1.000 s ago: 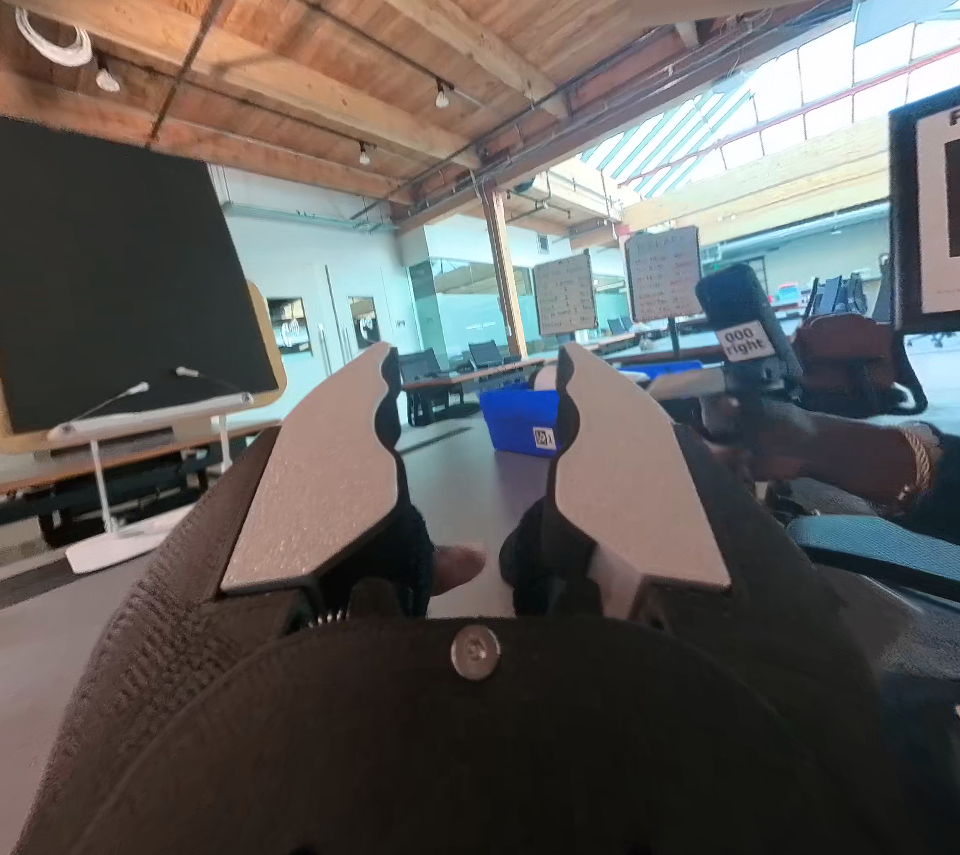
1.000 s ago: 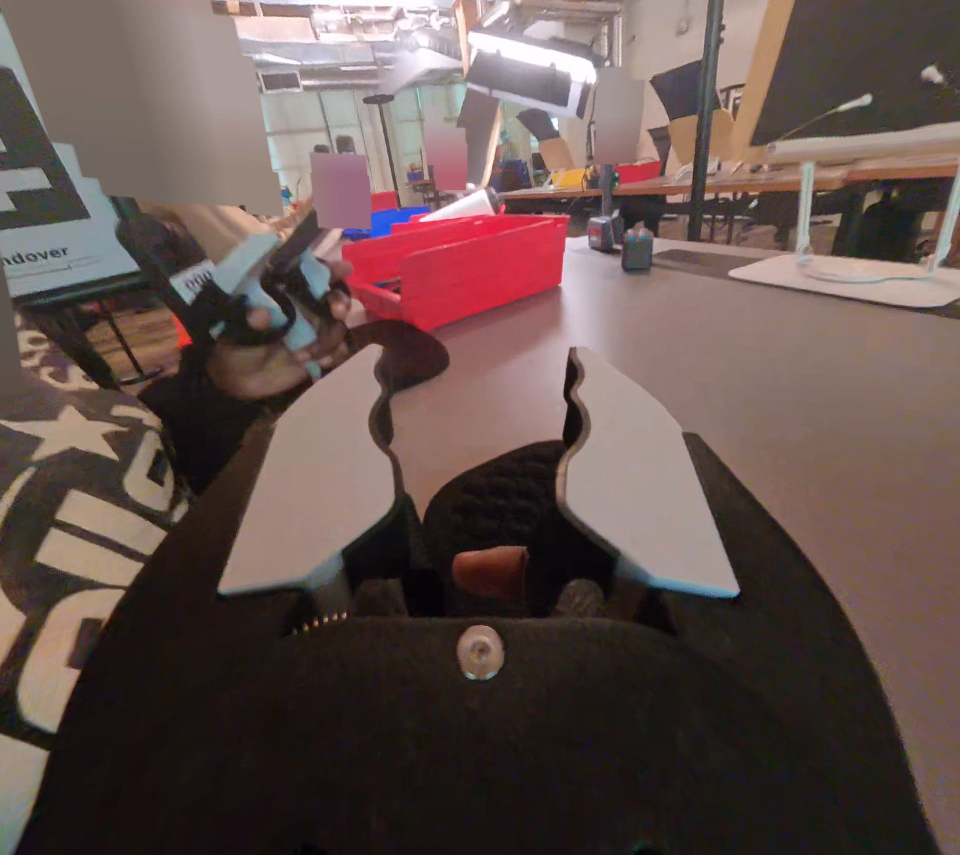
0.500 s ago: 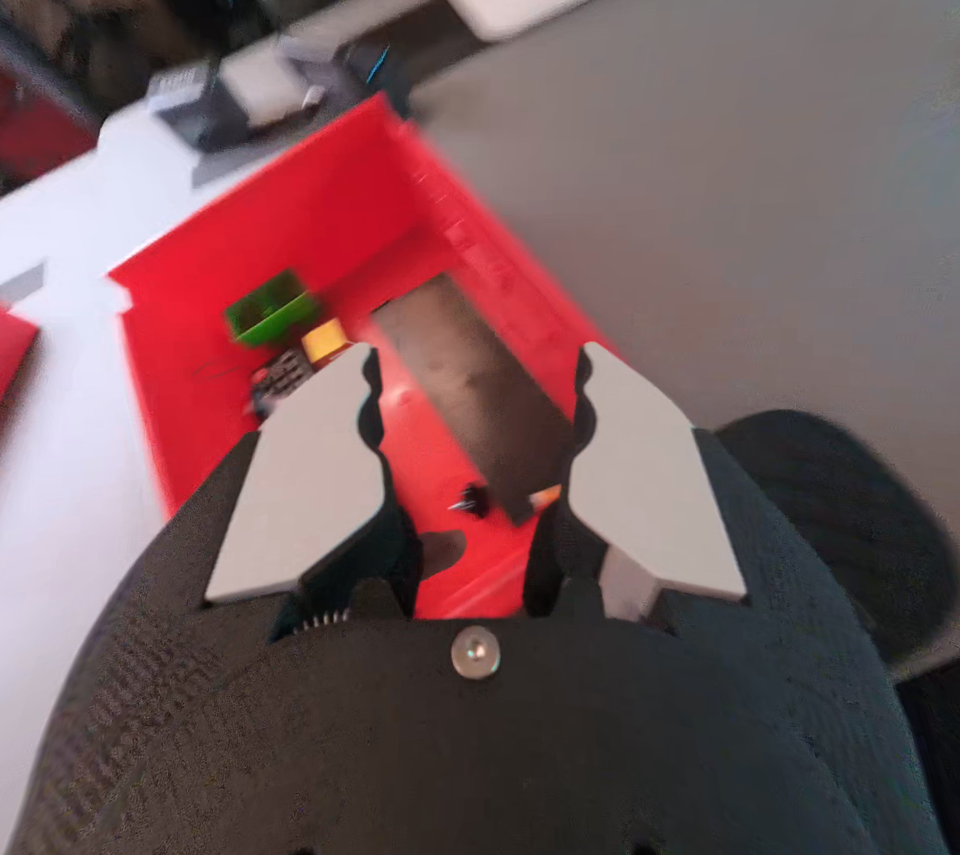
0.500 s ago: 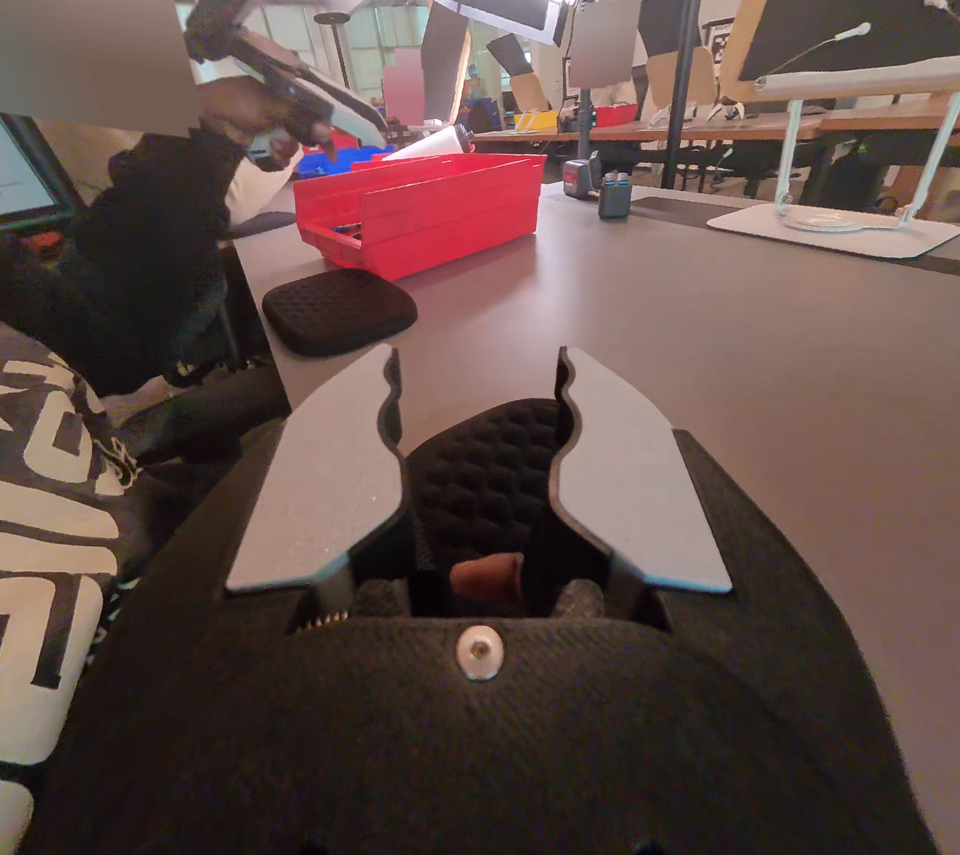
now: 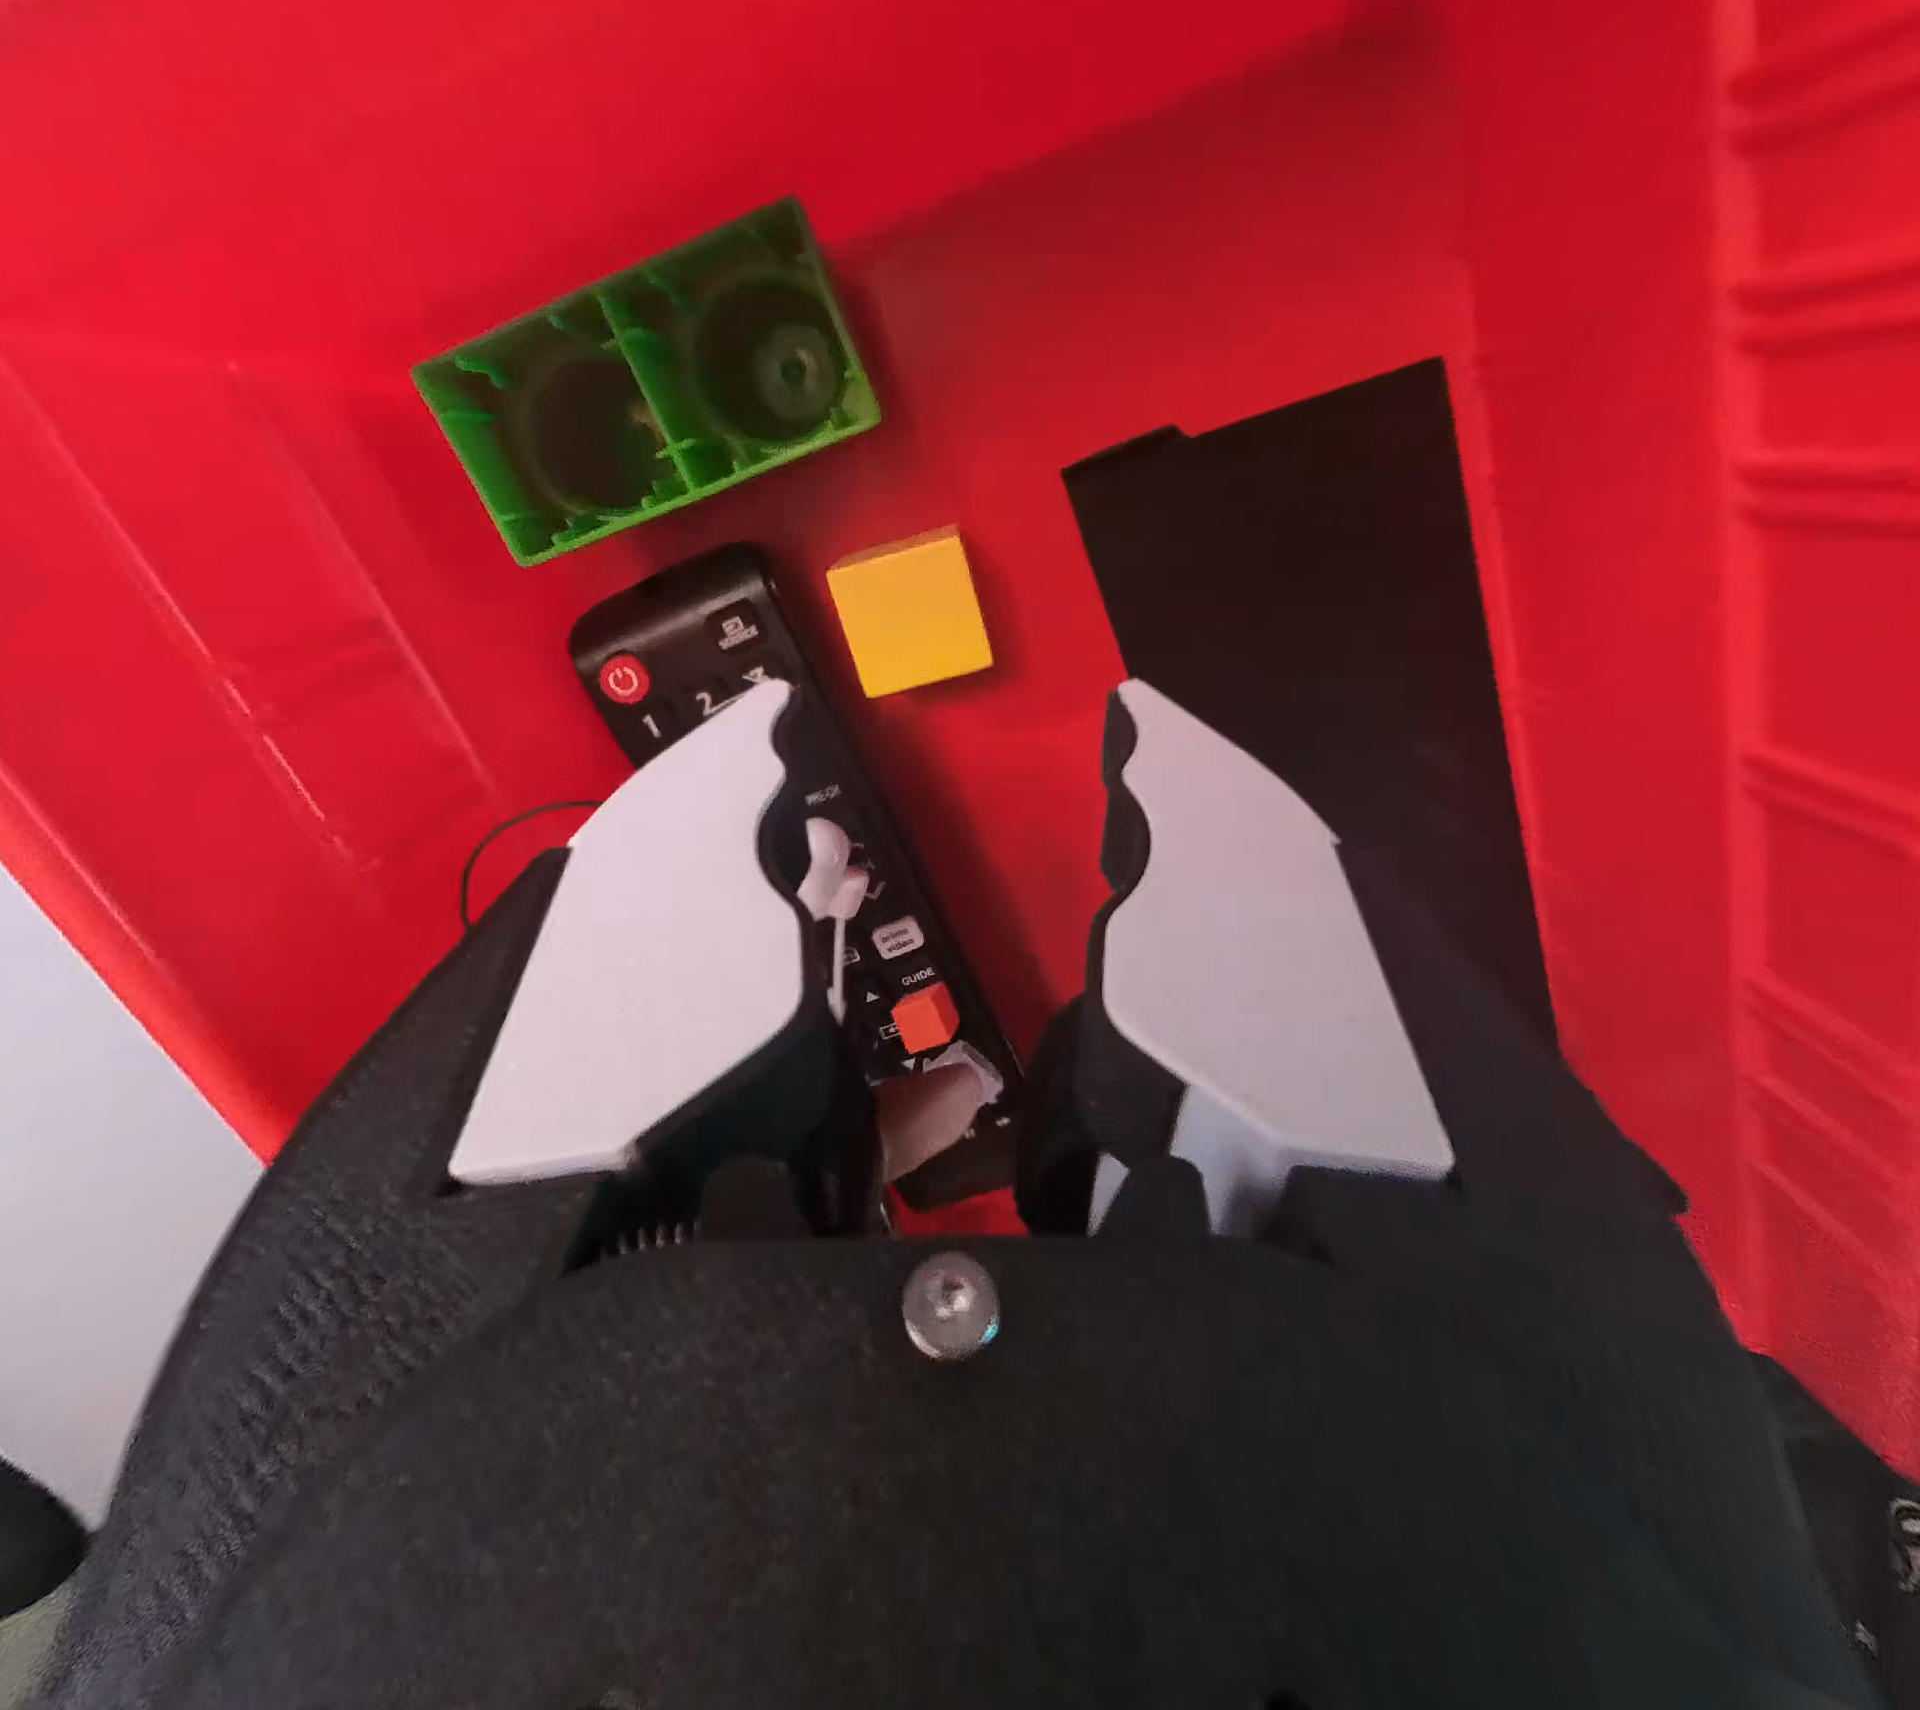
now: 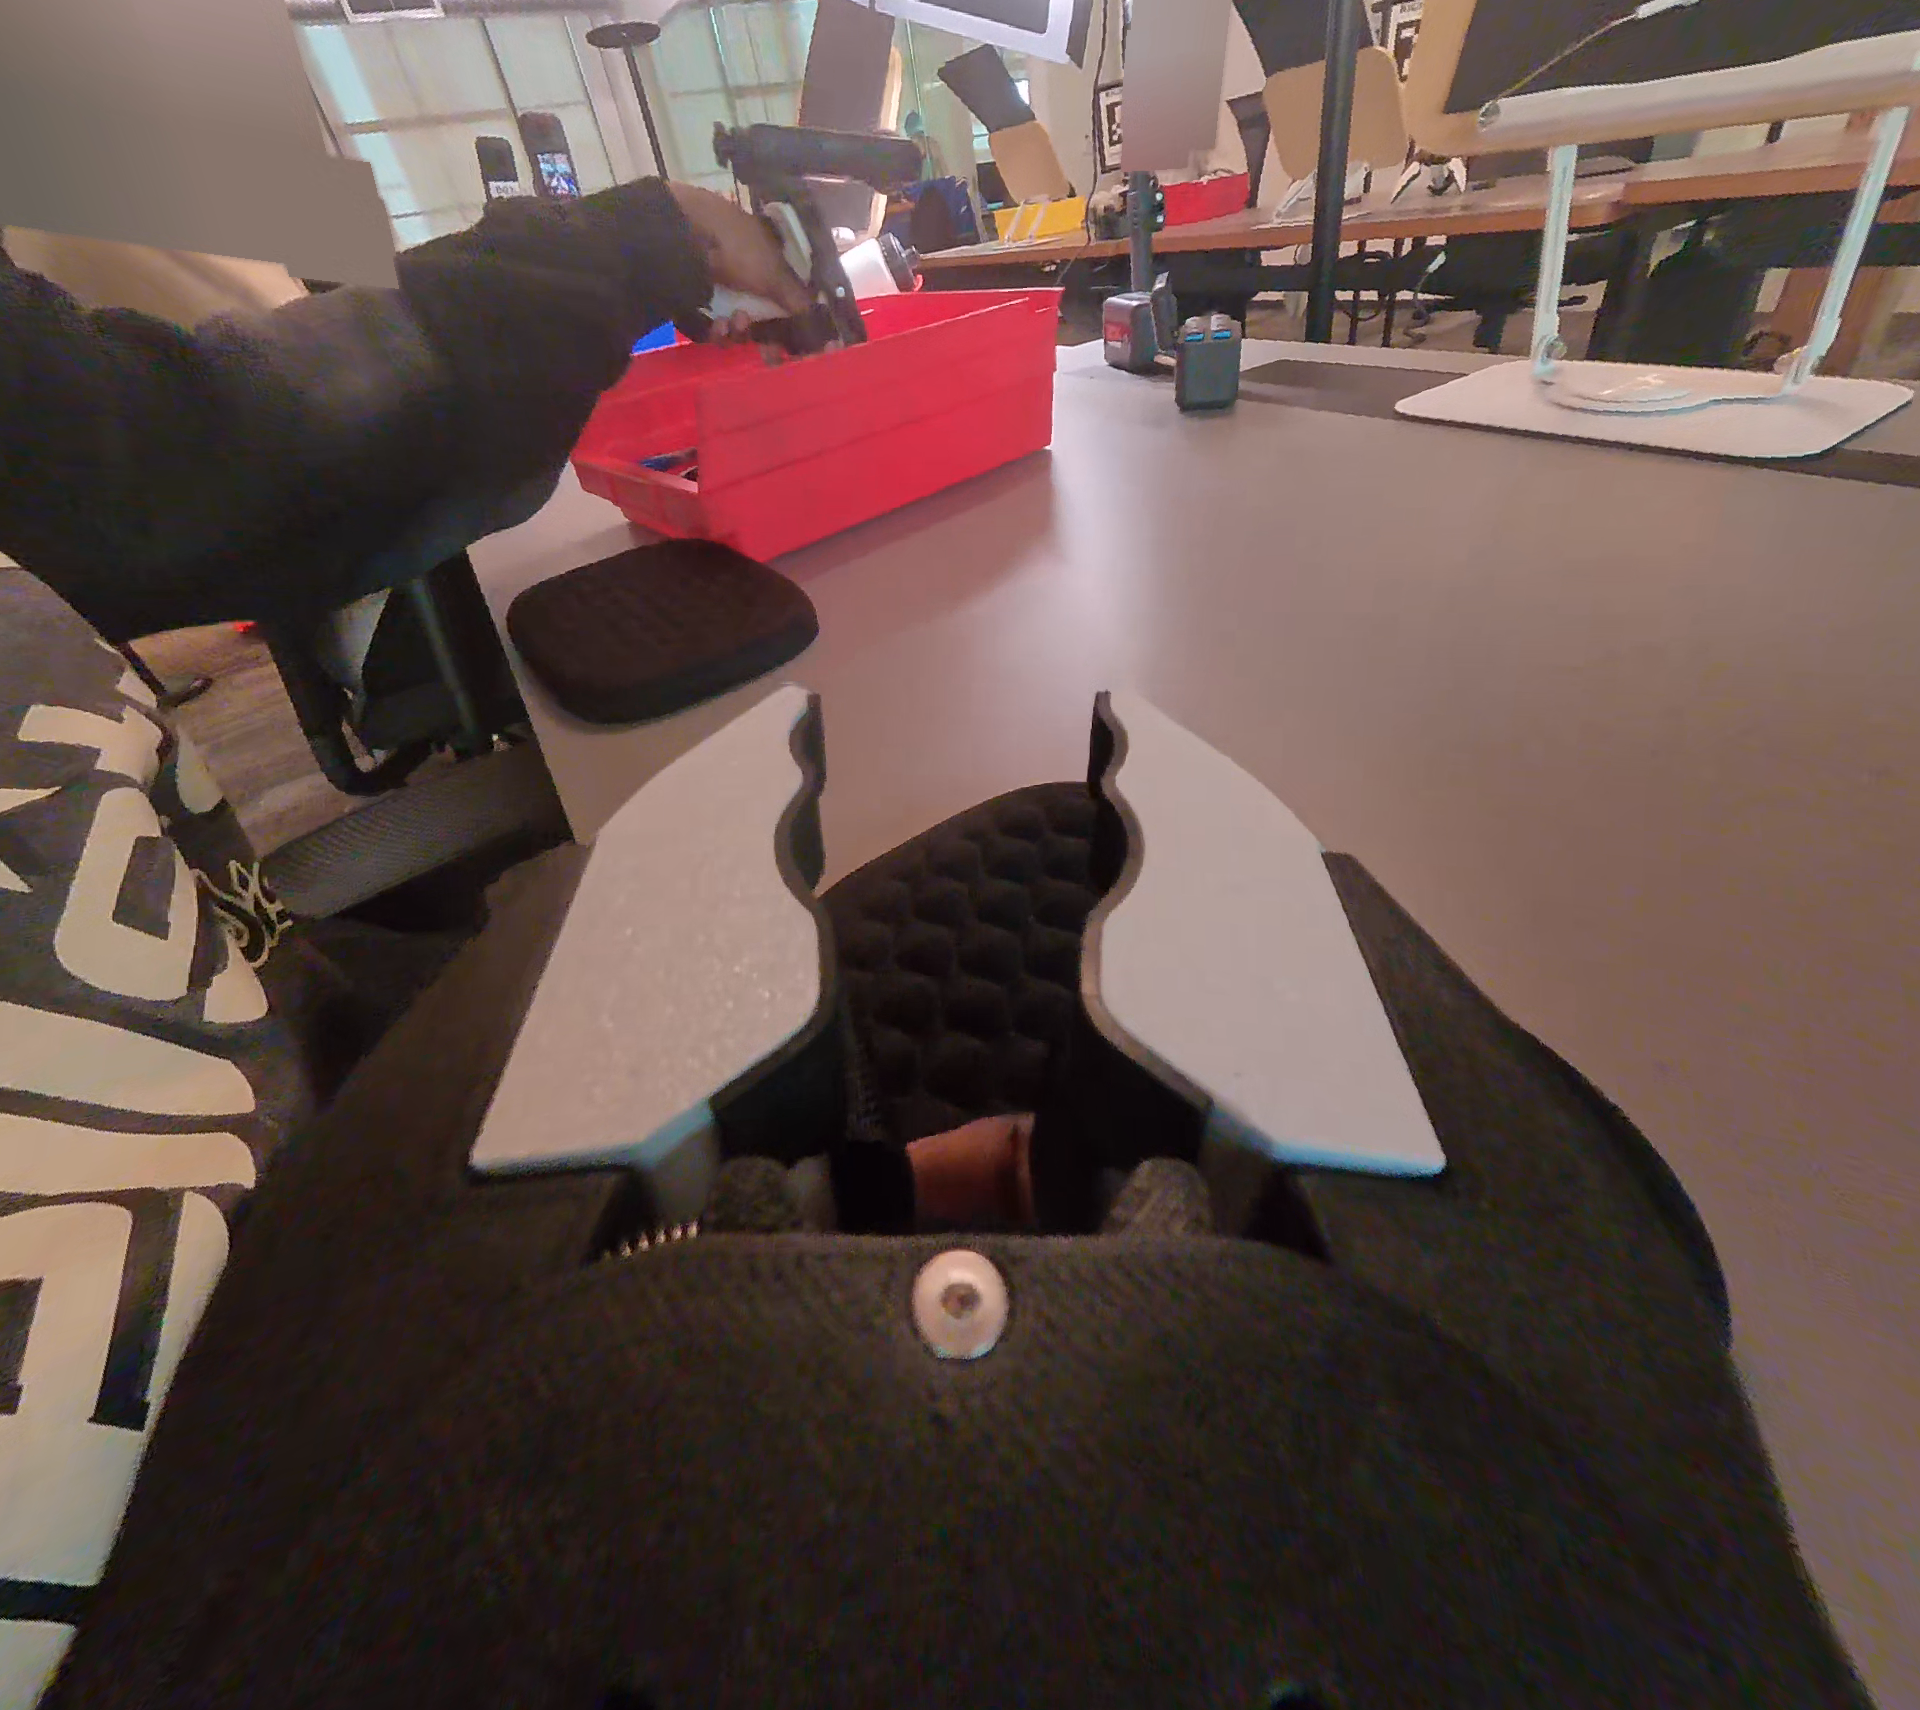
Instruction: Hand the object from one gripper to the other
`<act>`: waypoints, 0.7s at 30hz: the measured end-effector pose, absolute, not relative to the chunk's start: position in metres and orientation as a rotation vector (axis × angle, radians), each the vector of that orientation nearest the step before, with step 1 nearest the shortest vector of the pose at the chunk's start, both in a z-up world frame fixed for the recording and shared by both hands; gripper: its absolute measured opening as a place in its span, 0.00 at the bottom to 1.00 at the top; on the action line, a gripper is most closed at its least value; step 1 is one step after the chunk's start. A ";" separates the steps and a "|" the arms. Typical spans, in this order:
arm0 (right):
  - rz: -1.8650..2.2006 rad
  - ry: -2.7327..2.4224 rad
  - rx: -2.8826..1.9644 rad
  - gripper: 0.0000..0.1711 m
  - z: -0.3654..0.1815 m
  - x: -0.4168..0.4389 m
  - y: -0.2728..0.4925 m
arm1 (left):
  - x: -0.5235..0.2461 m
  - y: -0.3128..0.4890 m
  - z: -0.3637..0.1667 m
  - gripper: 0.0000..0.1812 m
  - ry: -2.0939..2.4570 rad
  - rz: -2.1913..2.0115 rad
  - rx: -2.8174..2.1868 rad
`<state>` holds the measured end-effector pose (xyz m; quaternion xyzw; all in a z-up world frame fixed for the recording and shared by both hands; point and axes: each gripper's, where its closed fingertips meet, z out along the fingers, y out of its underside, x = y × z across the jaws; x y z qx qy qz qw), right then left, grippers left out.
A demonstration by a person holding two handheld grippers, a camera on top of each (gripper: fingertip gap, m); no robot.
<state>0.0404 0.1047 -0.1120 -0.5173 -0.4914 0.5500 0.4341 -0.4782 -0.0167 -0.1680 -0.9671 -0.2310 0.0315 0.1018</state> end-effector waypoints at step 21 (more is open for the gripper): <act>1.338 -1.250 -1.290 0.29 -0.117 0.036 0.101 | -0.461 0.020 -0.144 0.15 -0.467 0.174 -2.595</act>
